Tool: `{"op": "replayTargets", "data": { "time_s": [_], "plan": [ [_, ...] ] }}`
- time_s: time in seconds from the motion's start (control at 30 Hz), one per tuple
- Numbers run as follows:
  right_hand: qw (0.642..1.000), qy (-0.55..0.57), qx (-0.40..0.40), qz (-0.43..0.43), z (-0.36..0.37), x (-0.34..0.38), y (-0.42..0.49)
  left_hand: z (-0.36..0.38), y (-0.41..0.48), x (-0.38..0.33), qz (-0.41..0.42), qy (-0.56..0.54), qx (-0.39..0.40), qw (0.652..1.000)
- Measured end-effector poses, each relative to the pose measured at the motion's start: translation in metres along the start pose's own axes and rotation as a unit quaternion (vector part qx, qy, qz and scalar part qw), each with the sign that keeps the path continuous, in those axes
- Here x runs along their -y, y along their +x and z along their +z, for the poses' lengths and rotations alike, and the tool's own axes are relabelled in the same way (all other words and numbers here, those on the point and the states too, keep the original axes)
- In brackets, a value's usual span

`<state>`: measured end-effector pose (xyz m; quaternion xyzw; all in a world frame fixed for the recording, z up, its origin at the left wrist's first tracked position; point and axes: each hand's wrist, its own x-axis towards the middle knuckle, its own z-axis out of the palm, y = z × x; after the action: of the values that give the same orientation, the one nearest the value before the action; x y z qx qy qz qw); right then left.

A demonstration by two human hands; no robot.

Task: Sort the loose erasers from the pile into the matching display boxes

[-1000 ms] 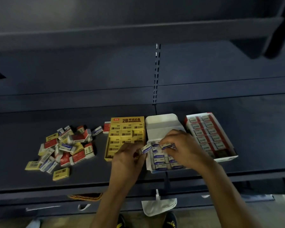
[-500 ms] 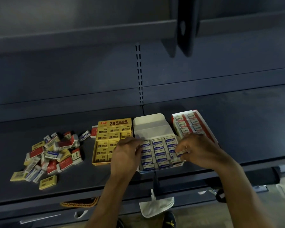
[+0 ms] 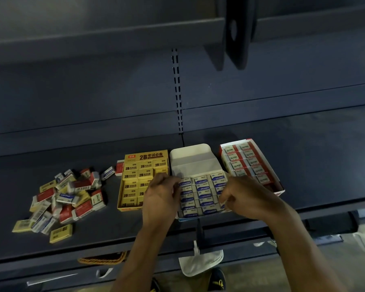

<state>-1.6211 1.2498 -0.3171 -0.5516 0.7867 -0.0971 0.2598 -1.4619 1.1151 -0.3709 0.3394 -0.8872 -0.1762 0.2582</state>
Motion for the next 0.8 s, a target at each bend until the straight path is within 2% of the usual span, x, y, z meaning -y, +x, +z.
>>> {"op": "replayTargets", "data": {
  "time_s": [0.17, 0.5, 0.8],
  "plan": [
    [1.000, 0.012, -0.018, 0.014, -0.008, -0.001, 0.001, 0.004, -0.002, 0.002, -0.004, -0.005, -0.003, 1.000],
    [0.999, -0.016, 0.028, 0.034, -0.002, 0.006, 0.018, 0.007, -0.003, 0.005, 0.007, -0.017, -0.013, 1.000],
    [0.997, -0.047, 0.028, 0.055, -0.001, 0.013, 0.021, 0.007, -0.006, 0.005, 0.016, 0.019, -0.002, 1.000]
  ]
}}
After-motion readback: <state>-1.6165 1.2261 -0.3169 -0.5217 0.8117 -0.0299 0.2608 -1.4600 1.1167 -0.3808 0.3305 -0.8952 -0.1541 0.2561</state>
